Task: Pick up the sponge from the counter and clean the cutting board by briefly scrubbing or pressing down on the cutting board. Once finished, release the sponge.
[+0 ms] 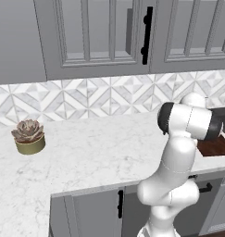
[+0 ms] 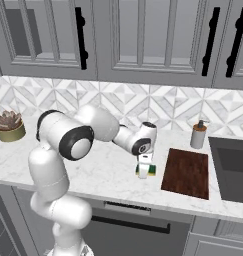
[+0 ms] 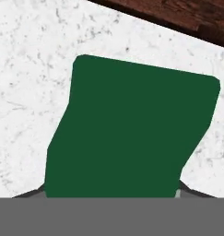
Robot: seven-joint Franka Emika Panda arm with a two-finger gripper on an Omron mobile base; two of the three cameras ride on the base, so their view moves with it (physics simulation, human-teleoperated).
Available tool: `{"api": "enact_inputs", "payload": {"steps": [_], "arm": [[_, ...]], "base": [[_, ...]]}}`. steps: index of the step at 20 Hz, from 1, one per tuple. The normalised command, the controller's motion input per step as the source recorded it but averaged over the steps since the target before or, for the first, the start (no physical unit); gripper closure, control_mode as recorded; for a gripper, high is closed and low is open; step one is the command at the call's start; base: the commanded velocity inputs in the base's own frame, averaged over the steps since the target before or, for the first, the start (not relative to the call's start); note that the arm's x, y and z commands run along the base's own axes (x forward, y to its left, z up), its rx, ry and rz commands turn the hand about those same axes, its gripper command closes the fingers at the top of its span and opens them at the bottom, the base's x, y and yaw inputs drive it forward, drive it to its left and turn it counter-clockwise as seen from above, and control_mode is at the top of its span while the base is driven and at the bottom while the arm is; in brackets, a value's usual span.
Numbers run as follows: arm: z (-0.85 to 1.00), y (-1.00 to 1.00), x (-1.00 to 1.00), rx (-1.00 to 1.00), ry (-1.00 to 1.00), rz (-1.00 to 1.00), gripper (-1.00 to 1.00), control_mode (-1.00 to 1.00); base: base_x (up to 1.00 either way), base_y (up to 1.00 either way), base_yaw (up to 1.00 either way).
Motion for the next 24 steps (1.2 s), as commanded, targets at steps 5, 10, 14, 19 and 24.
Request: {"api": "enact_inputs", "payload": {"steps": [5, 10, 14, 19, 24], "arm": [[0.76, 0.33, -0.05, 0.0, 0.0, 0.0, -1.0, -1.0], [0.96, 0.12, -0.48, 0.0, -0.12, 0.0, -1.0, -1.0], [1.0, 0.0, -1.0, 0.0, -0.46, 0.03, -1.0, -1.0], [1.0, 0.16, -1.0, -0.08, -0.55, 0.1, -1.0, -1.0], [1.0, 0.33, -0.93, -0.11, -0.6, 0.17, -1.0, -1.0]], "base": [[0.0, 0.0, 0.0], [0.0, 0.0, 0.0], [0.0, 0.0, 0.0], [0.0, 0.0, 0.0], [0.0, 0.0, 0.0]]}}
